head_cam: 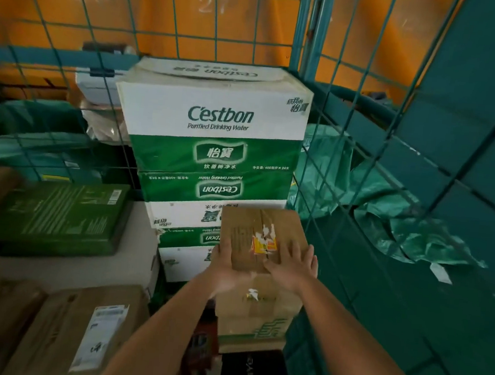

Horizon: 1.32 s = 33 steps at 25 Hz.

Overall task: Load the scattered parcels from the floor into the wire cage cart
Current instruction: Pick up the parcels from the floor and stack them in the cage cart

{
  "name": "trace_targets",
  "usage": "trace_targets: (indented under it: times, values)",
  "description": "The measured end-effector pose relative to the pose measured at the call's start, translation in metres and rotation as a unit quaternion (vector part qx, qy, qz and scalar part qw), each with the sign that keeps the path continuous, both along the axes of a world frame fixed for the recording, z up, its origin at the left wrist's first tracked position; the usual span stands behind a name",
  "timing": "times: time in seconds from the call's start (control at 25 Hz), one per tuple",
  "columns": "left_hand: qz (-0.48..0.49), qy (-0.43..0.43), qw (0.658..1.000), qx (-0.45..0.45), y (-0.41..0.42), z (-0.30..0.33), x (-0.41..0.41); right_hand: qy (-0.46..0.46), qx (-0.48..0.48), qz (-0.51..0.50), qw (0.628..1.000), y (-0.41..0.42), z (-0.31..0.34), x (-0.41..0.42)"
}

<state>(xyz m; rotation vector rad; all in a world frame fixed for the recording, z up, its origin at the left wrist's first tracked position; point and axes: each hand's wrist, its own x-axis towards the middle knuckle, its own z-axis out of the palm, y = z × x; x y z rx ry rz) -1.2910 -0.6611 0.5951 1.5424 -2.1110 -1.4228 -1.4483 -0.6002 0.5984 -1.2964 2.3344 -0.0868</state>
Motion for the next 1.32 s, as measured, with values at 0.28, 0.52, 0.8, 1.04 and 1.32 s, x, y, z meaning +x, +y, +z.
trace_targets:
  times: [0.28, 0.52, 0.8, 1.04, 1.32]
  values:
    - [-0.009, -0.026, 1.0, -0.009, -0.012, -0.009, -0.011, 0.029, -0.027, 0.013, 0.999, -0.012, -0.004, -0.008]
    - [-0.001, 0.012, 1.0, -0.012, -0.011, -0.005, -0.006, -0.013, 0.014, 0.024, 1.0, -0.019, 0.009, -0.013]
    - [0.086, 0.026, 0.996, 0.0, -0.012, 0.057, 0.047, -0.191, -0.116, -0.062, 0.973, 0.006, 0.058, -0.003]
    - [0.063, 0.013, 0.992, -0.105, 0.025, 0.091, 0.092, -0.191, -0.193, -0.064, 0.96, 0.065, 0.099, 0.066]
    - [0.134, 0.018, 0.984, -0.116, 0.112, 0.118, 0.186, -0.235, -0.221, -0.013, 0.947, 0.107, 0.128, 0.143]
